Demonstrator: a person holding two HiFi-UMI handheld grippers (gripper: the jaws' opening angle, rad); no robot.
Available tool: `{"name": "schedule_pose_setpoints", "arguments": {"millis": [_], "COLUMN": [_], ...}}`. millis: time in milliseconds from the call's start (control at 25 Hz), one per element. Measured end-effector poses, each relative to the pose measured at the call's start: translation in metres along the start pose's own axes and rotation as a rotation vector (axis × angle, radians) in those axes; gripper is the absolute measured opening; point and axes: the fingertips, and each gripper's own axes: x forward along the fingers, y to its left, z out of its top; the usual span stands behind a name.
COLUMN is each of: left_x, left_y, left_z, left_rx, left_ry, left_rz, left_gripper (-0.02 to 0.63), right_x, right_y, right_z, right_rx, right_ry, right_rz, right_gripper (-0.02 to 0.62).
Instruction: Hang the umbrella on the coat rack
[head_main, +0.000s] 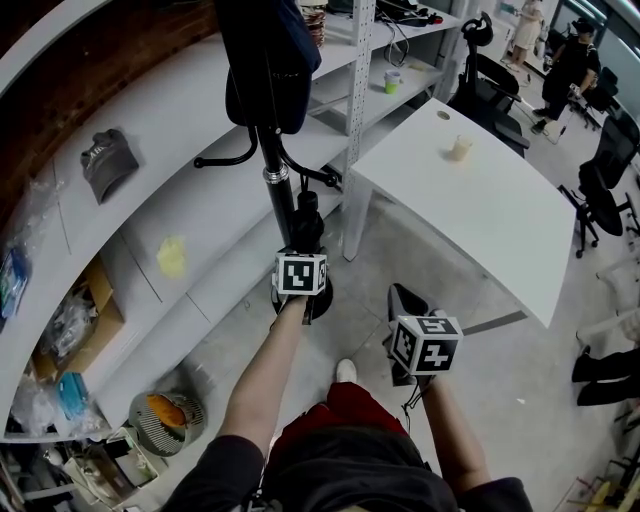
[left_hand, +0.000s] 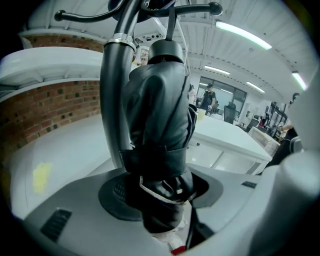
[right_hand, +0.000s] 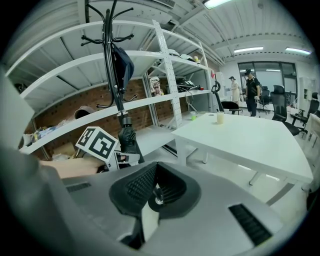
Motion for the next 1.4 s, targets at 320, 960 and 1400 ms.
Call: {"name": "schedule_pose_setpoints", "arguments": {"millis": [320,960,1400], "left_x": [0.000,-0.012,-0.024], "left_y": [0.009,0.020,0.021], "left_z": [0.001,-0.007,-0.014], "left_rx": [-0.005,-0.053,-0.071], "left_ry": [-0.016,-0.056,-0.090], "left_rz": [0.037,0.084,0.075], "left_gripper": [0.227,0.250,0.265], "right_x": [0.004,0.004,0.004], "right_y": [0.000,0.006,0.013], "right_z": [-0.002,-0.009,-0.013], "right_rx": [0.002,0.003,-0.003], "right_ry": [0.012,0.027,0.032], "right_rz": [0.000,0.008,0.018], "right_gripper": [0.018,0.018,0.018]}}
